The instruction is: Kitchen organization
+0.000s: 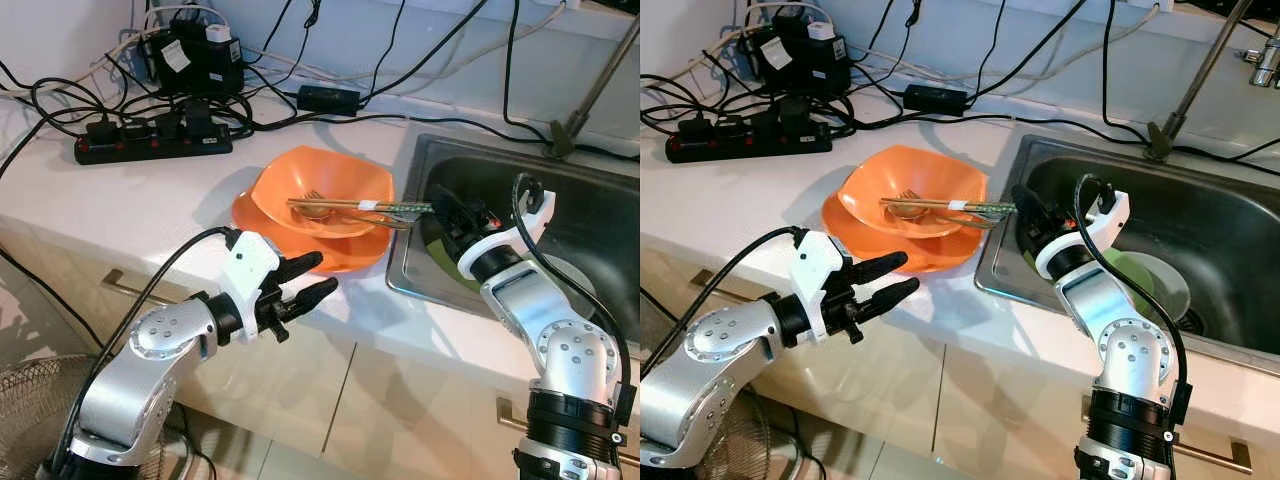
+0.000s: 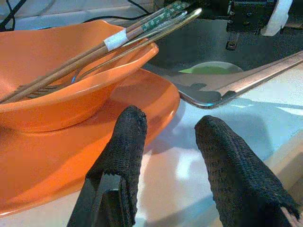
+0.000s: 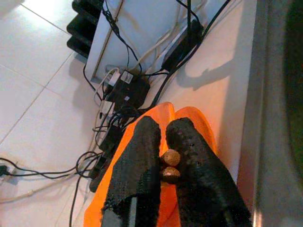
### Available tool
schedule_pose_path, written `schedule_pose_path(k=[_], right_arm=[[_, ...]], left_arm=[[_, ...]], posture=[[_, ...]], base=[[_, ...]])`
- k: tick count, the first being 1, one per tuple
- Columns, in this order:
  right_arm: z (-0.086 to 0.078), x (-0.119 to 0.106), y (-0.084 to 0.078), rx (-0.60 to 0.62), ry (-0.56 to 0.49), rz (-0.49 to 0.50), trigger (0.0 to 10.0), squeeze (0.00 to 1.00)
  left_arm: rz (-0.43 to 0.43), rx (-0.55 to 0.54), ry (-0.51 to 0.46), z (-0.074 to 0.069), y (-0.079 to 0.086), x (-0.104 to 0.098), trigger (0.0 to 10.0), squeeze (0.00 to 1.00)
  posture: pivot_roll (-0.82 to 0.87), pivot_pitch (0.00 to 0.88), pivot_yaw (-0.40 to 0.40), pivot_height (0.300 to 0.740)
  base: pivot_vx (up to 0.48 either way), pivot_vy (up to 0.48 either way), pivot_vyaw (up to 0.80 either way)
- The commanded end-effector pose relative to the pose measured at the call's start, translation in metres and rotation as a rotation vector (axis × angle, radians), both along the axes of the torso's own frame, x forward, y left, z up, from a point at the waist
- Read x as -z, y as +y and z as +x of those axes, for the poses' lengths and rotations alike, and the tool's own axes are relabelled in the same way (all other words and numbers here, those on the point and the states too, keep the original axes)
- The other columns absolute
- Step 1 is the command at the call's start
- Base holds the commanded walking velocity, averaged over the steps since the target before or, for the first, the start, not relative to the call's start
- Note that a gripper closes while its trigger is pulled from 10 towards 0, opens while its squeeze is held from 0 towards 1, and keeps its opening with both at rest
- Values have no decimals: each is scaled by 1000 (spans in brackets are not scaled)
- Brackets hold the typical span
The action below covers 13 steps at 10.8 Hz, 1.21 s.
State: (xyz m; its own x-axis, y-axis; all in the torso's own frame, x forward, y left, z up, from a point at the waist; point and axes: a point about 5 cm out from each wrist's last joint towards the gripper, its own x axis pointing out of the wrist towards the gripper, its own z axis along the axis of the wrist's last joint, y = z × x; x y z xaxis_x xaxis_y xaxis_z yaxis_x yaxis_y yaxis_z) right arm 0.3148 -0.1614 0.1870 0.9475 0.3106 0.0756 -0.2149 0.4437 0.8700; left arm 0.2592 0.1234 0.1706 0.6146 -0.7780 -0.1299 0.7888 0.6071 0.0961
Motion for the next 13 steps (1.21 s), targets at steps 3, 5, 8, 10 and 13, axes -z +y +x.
schedule_pose_path(k=[3, 5, 8, 10, 13], right_arm=[[4, -6, 1, 8, -28, 19, 0, 0], [5, -13, -1, 29, -66, 56, 0, 0], [6, -37, -26, 173, -211, 198, 0, 0], [5, -45, -54, 360, -269, 166, 0, 0], [0, -43, -112, 713, -230, -11, 10000, 0]], left_arm=[[0, 24, -6, 1, -4, -1, 10000, 0], [-3, 21, -8, 1, -4, -1, 10000, 0], [-8, 18, -8, 1, -5, -2, 10000, 0], [-12, 20, -7, 1, -6, -2, 10000, 0], [-12, 18, -9, 1, -6, -2, 10000, 0]], posture=[[215, 11, -58, 740], [216, 17, -59, 740], [215, 24, -59, 740], [214, 26, -58, 740], [213, 26, -58, 740]], base=[[0, 0, 0], [0, 0, 0], [0, 0, 0], [0, 0, 0], [0, 0, 0]])
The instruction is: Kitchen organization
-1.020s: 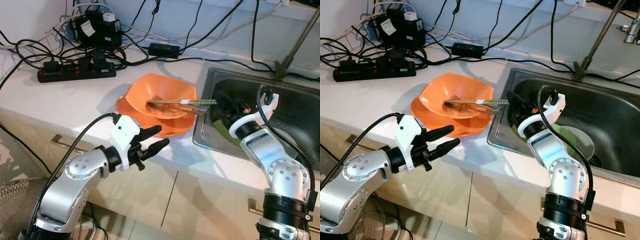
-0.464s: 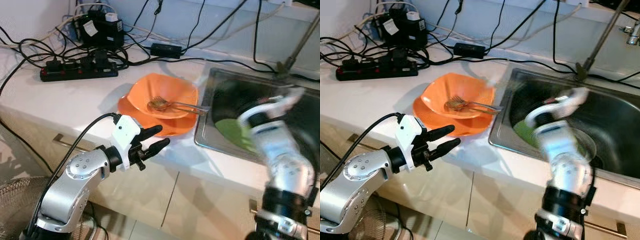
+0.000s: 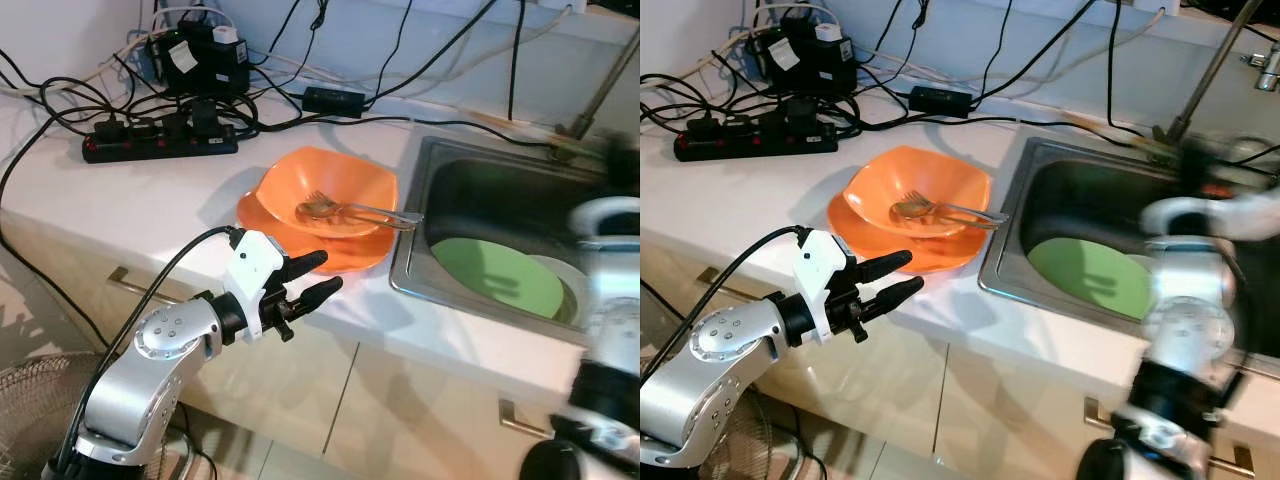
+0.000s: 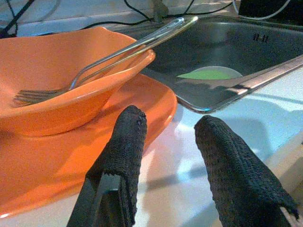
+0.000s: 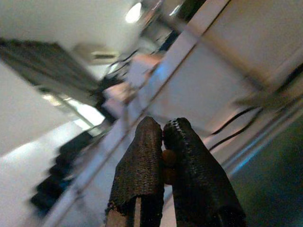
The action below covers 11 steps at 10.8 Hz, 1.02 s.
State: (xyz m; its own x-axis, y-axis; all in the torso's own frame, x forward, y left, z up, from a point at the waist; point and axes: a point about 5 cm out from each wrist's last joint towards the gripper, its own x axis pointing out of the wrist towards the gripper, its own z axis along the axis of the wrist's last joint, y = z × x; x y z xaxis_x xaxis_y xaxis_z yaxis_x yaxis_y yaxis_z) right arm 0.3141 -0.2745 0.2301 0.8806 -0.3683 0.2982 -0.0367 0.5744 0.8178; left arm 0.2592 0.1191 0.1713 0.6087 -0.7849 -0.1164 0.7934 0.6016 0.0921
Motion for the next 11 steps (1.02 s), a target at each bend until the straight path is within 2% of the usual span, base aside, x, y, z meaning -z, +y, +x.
schedule_pose_path(k=[1, 3, 4, 5, 7, 9, 11], right_arm=[[1, 6, -9, 73, 87, -84, 10000, 0], [6, 20, -16, 164, 252, -277, 10000, 0], [9, 25, -14, 157, 291, -337, 10000, 0], [17, 39, -6, 113, 401, -428, 10000, 0], [27, 66, 0, 77, 526, -461, 10000, 0], [38, 85, 16, -19, 626, -515, 10000, 0], [50, 95, 31, -125, 702, -586, 10000, 0]], left_arm=[[1, 11, -3, 1, -2, -1, 10000, 0], [1, 12, -2, 1, -2, -1, 10000, 0], [3, 12, -2, 1, -2, -1, 10000, 0], [4, 11, -1, 1, -2, -1, 10000, 0], [3, 13, 0, 1, -4, -1, 10000, 0], [3, 12, 2, 1, -5, 0, 10000, 0], [4, 12, 2, 1, -5, 0, 10000, 0]], posture=[[212, 26, -58, 740], [216, 25, -57, 740], [216, 27, -57, 740], [216, 26, -58, 740], [222, 25, -61, 740], [228, 20, -65, 740], [232, 15, -69, 740]], base=[[0, 0, 0], [0, 0, 0], [0, 0, 0], [0, 0, 0], [0, 0, 0], [0, 0, 0], [0, 0, 0]])
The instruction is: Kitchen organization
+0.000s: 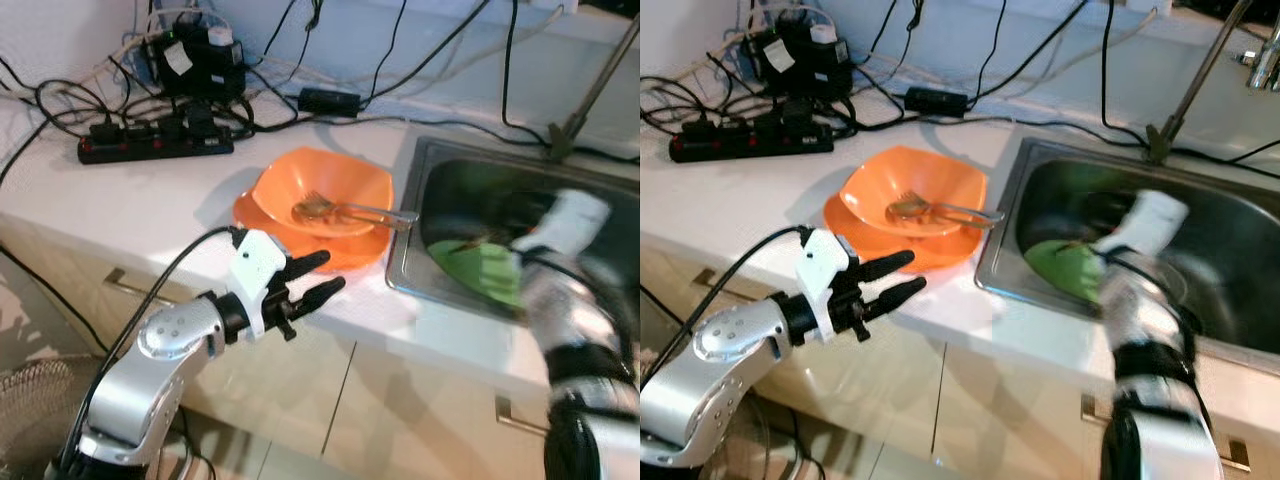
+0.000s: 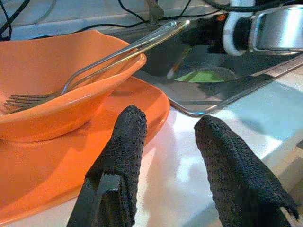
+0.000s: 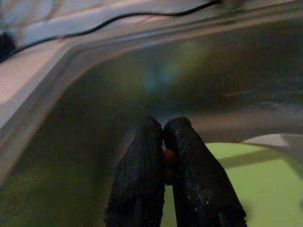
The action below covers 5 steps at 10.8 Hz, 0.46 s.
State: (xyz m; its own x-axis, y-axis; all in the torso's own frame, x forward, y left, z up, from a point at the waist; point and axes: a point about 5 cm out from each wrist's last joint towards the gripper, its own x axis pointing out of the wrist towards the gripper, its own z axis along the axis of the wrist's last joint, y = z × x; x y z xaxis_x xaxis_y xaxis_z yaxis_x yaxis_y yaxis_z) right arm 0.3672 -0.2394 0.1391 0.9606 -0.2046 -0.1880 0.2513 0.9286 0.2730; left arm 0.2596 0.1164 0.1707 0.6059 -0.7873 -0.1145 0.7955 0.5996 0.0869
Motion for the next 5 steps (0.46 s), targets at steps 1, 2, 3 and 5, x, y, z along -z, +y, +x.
schedule_pose_path(k=[1, 2, 3, 5], right_arm=[[3, 5, 3, -34, 59, -14, 10000, 0], [9, 9, 12, -79, 136, -13, 10000, 0], [11, 10, 14, -89, 149, -6, 10000, 0], [13, 16, 21, -132, 214, -5, 10000, 0]], left_arm=[[9, 10, -1, 1, -3, -1, 10000, 0], [8, 11, -2, 1, -3, -1, 10000, 0], [8, 11, -2, 1, -4, 0, 10000, 0], [6, 10, -2, 1, -5, 0, 10000, 0]], posture=[[232, 15, -69, 740], [231, 8, -72, 740], [233, 10, -74, 740], [234, 9, -78, 740]], base=[[0, 0, 0], [0, 0, 0], [0, 0, 0], [0, 0, 0]])
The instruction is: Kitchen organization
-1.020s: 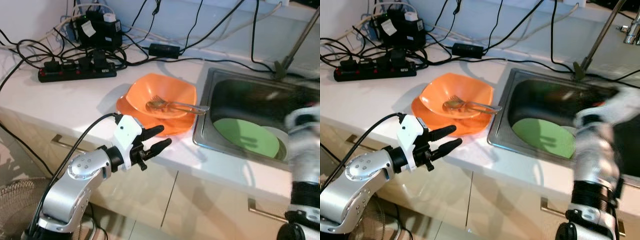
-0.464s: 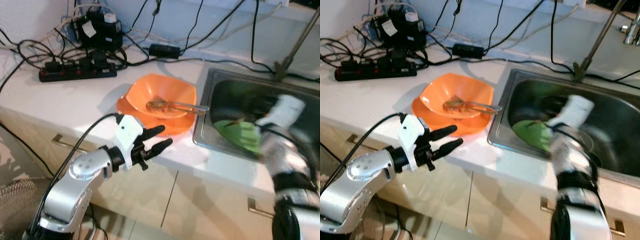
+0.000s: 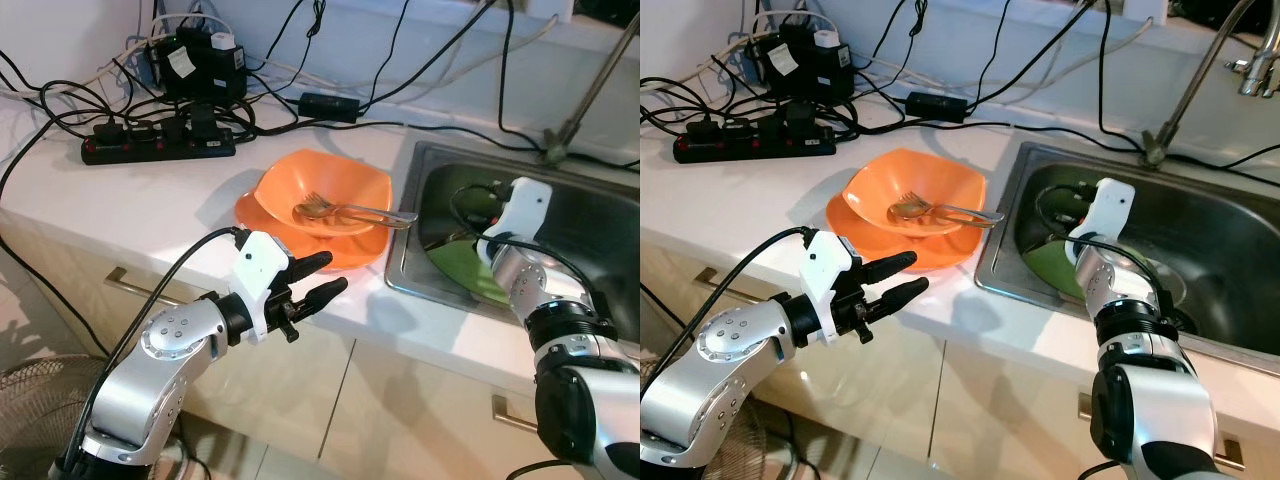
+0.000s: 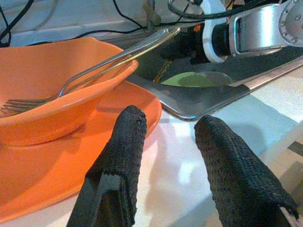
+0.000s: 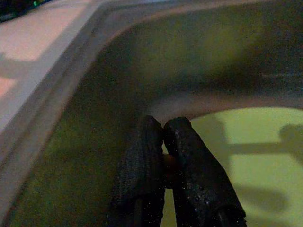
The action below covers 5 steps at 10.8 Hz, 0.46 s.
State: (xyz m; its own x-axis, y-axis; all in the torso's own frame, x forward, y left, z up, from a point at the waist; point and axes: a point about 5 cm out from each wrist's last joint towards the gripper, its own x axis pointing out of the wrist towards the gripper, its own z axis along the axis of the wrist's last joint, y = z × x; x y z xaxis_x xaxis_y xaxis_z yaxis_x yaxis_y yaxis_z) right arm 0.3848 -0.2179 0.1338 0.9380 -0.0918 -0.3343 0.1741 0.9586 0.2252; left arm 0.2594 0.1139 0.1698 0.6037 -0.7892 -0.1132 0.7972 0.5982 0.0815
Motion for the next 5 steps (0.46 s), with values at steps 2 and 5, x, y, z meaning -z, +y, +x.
schedule_pose_path(k=[2, 5], right_arm=[[-8, 21, -6, 2, 137, -94, 10000, 0], [2, -8, -17, 66, -32, -88, 10000, 0]], left_arm=[[15, 8, -4, 0, -3, 0, 10000, 0], [19, -3, -4, -2, -1, 0, 10000, 0]], posture=[[247, 14, -82, 740], [248, 23, -79, 740]], base=[[0, 0, 0], [0, 0, 0]])
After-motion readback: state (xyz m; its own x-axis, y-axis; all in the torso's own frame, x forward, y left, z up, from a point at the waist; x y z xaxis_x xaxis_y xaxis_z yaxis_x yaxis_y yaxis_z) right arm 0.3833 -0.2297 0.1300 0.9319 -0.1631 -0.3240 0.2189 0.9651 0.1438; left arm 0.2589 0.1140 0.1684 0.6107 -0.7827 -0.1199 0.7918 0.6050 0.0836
